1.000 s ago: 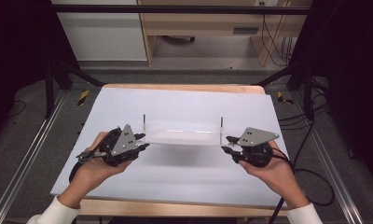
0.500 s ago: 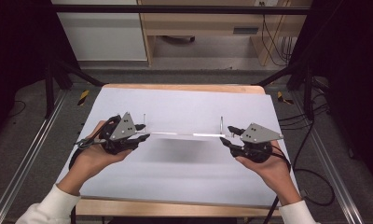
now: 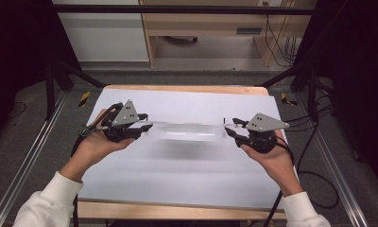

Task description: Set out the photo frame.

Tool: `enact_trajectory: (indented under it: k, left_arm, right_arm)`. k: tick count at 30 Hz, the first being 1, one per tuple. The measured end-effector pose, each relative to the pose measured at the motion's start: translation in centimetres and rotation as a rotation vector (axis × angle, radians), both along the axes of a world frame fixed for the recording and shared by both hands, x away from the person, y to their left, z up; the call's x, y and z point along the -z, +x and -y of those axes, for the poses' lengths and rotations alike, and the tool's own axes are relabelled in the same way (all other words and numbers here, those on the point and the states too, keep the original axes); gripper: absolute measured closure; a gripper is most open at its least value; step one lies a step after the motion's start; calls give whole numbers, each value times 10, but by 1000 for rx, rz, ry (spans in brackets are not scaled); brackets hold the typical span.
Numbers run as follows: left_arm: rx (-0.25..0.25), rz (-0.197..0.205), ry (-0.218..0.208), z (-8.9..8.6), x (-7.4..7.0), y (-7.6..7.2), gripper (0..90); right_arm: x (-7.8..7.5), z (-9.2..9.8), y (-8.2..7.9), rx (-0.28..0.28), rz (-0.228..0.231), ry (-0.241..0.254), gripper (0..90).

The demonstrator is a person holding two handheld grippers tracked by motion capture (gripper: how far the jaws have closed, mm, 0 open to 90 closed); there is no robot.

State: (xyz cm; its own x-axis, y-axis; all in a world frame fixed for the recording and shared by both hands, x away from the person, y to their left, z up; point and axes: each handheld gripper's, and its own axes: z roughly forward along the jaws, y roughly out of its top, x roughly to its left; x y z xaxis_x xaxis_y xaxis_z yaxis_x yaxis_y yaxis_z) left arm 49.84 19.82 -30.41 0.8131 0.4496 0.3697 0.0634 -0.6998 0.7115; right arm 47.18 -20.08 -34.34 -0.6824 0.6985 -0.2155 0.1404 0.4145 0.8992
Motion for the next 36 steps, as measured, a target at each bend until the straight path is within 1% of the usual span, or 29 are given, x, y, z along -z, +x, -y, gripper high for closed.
enact_trajectory:
  k: [1, 3, 6, 8, 9, 10, 13, 14, 15, 16, 18, 20, 22, 23, 25, 27, 28, 29, 30, 31, 32, 33, 36]
  left_arm:
    - [-4, -4, -19, 1, 0, 2, 619]
    - [-1, -7, -20, 0, -2, 7, 616]
    - [1, -14, -24, 0, -5, 14, 611]
    - [2, -14, -24, 0, -5, 16, 607]
    - [1, -15, -24, 0, -6, 18, 607]
    - [0, -15, -21, 0, -7, 22, 606]
    - [-7, -12, -19, 1, -8, 25, 591]
    - [-20, -2, -25, 0, -9, 27, 580]
    - [-24, 7, -48, 0, -9, 28, 563]
    - [-33, 19, -68, -2, -9, 28, 518]
    - [-63, 31, -148, -6, -12, 27, 372]
    - [-99, 52, -218, -12, -14, 23, 283]
    - [-134, 64, -266, -21, -15, 18, 249]
    - [-155, 78, -290, -25, -14, 14, 227]
    - [-190, 89, -306, -34, -10, 8, 187]
    - [-229, 78, -318, -43, -3, 2, 172]
    - [-242, 70, -334, -49, 1, 0, 166]
    - [-242, 70, -334, -49, 1, 0, 163]
    - [-272, 58, -357, -59, 12, -5, 163]
    - [-272, 58, -357, -59, 12, -5, 163]
    - [-288, 38, -358, -64, 19, -8, 161]
    - [-302, 21, -356, -71, 32, -9, 161]
    - [-328, -41, -344, -79, 55, -10, 160]
  right_arm:
    - [-1, 0, 2, 0, 2, 1, 581]
    - [-1, 0, 5, 6, 4, 10, 578]
    - [-2, 1, 10, 15, 4, 36, 572]
    - [-1, 1, 14, 21, 11, 48, 569]
    - [-1, 1, 14, 21, 11, 48, 569]
    - [-3, 1, 17, 26, 6, 52, 569]
    - [-6, 0, 22, 36, 4, 41, 569]
    - [-7, 0, 23, 39, 0, 43, 568]
    - [-8, 0, 25, 43, -1, 45, 568]
    - [-8, 0, 27, 47, -1, 46, 567]
    - [-10, 0, 30, 55, -6, 53, 565]
    - [-11, 0, 35, 59, -9, 60, 564]
    - [-12, 0, 39, 66, -14, 68, 562]
    - [-12, 0, 41, 70, -18, 73, 562]
    - [-13, 0, 45, 77, -22, 80, 558]
    - [-14, -1, 50, 84, -26, 89, 555]
    - [-15, -1, 53, 86, -30, 91, 554]
    - [-15, -1, 53, 86, -30, 91, 554]
    - [-17, -1, 59, 91, -40, 94, 553]
    - [-17, -1, 59, 91, -40, 94, 553]
    - [-18, 0, 64, 96, -51, 102, 551]
    - [-19, 0, 67, 96, -54, 106, 550]
    - [-20, 0, 76, 100, -69, 120, 545]
